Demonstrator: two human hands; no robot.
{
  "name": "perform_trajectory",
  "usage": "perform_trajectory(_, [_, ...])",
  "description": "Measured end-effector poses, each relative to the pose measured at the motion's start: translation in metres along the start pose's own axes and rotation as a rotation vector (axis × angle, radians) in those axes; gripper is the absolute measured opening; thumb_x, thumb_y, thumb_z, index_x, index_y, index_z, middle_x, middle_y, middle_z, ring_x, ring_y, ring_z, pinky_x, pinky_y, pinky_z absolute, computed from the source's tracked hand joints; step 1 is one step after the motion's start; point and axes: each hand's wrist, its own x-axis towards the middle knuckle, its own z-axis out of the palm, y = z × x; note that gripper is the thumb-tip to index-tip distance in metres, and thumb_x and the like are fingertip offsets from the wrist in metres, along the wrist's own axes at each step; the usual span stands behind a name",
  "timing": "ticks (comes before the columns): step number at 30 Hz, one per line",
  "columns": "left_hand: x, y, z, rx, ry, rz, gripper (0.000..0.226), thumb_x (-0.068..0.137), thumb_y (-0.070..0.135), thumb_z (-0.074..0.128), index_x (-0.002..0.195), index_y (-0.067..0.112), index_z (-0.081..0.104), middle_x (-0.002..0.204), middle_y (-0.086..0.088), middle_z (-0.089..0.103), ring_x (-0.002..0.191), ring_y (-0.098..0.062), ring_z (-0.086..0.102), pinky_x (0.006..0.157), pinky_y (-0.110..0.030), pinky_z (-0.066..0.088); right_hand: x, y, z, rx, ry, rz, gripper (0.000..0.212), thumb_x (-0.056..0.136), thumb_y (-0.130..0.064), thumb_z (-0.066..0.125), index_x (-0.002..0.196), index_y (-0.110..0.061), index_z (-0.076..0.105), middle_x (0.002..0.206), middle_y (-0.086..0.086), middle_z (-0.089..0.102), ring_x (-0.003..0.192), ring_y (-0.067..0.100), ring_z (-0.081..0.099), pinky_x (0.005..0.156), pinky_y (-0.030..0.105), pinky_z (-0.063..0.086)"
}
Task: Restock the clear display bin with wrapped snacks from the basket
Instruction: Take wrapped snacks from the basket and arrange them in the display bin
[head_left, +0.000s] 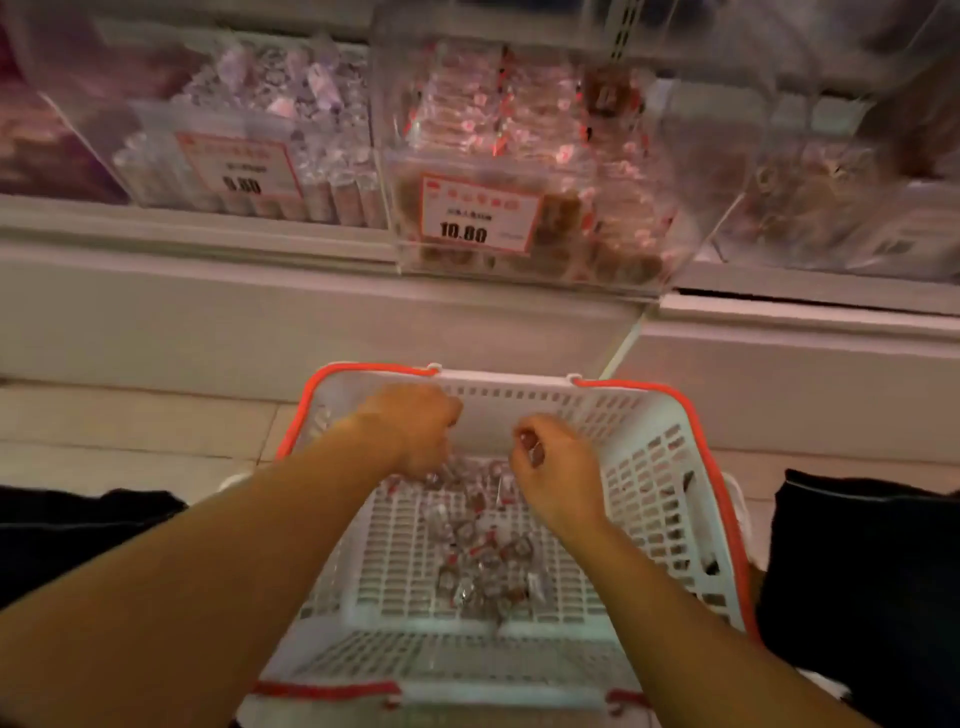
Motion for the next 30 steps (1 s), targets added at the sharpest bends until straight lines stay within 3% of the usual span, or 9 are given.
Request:
perform_trajectory(2, [-0.003,-0.004,0.059,-0.234,-0.105,-0.232,0.046,0.088,0.036,0.058,0.130,0.020,0.051,0.132,-0.011,0.055,0.117,-0.032,0.056,0.096,-0.039,0.047,-0.013,0.025,0.024,-0.075,-0.433,0.162,0.049,0.086,-0.023,0.070,0.131,-0.020,0.053,0.129,0.009,0.057,0.107,0.028,0.060,0.088,0.043,0.053])
perform_trajectory(4, [-0.013,-0.003,0.112,-0.425,-0.169,-0.421,0.073,0.088,0.035,0.060,0.150,0.016,0.028,0.143,-0.015,0.042,0.125,-0.035,0.050,0.102,-0.043,0.043,-0.023,0.044,0.043,-0.142,-0.712,0.369,0.093,0.079,-0.032,0.080,0.153,-0.029,0.023,0.157,0.012,0.025,0.132,0.041,0.043,0.103,0.048,0.045])
perform_trajectory(7, [-0.018,0.007,0.163,-0.616,-0.248,-0.635,0.095,0.089,0.040,0.064,0.155,0.018,0.000,0.156,-0.017,0.020,0.134,-0.039,0.039,0.107,-0.045,0.039,-0.032,0.059,0.067,-0.114,-0.780,0.603,0.127,0.071,-0.035,0.088,0.157,-0.036,-0.005,0.166,0.005,-0.013,0.150,0.044,0.007,0.116,0.052,0.031])
perform_trajectory(10, [-0.006,0.010,0.178,-0.737,-0.147,-0.714,0.101,0.086,0.045,0.067,0.155,0.017,-0.001,0.160,-0.012,0.007,0.136,-0.040,0.036,0.107,-0.045,0.038,-0.037,0.067,0.084,-0.148,-0.744,0.666,0.135,0.070,-0.028,0.090,0.154,-0.041,-0.015,0.162,-0.002,-0.027,0.150,0.041,-0.013,0.118,0.056,0.024])
perform_trajectory(12, [0.006,0.004,0.181,-0.718,-0.055,-0.721,0.095,0.087,0.038,0.067,0.155,0.019,0.005,0.162,-0.006,0.003,0.137,-0.039,0.036,0.106,-0.045,0.039,-0.035,0.072,0.092,-0.153,-0.681,0.712,0.138,0.069,-0.027,0.091,0.154,-0.041,-0.017,0.162,0.002,-0.028,0.149,0.041,-0.015,0.118,0.059,0.021])
perform_trajectory(17, [0.046,-0.014,0.174,-0.567,0.117,-0.600,0.063,0.083,0.012,0.068,0.137,0.019,0.039,0.147,-0.005,0.031,0.123,-0.038,0.047,0.100,-0.046,0.043,-0.024,0.071,0.113,-0.194,-0.704,0.681,0.144,0.062,-0.037,0.093,0.152,-0.042,-0.019,0.163,0.001,-0.024,0.149,0.044,-0.012,0.115,0.066,0.018])
perform_trajectory(21, [0.059,-0.010,0.179,-0.511,0.121,-0.651,0.074,0.074,-0.004,0.071,0.133,0.021,0.034,0.148,-0.002,0.022,0.125,-0.037,0.044,0.100,-0.045,0.046,-0.021,0.063,0.130,-0.244,-0.747,0.525,0.142,0.059,-0.049,0.092,0.153,-0.042,-0.015,0.164,0.001,-0.019,0.150,0.042,-0.004,0.115,0.063,0.023])
perform_trajectory(24, [0.058,-0.005,0.185,-0.426,0.023,-0.653,0.073,0.078,0.004,0.073,0.139,0.017,0.034,0.148,-0.006,0.025,0.129,-0.034,0.040,0.101,-0.042,0.044,-0.023,0.057,0.137,-0.240,-0.760,0.443,0.127,0.062,-0.057,0.087,0.154,-0.041,0.001,0.163,0.002,-0.010,0.146,0.039,0.008,0.111,0.060,0.033])
perform_trajectory(30, [0.049,0.005,0.191,-0.415,-0.032,-0.664,0.103,0.070,0.005,0.081,0.150,0.011,0.016,0.146,-0.013,0.033,0.127,-0.037,0.045,0.101,-0.047,0.045,-0.036,0.049,0.138,-0.239,-0.646,0.332,0.066,0.079,-0.001,0.074,0.134,-0.026,0.047,0.151,0.003,0.026,0.129,0.036,0.040,0.099,0.051,0.049])
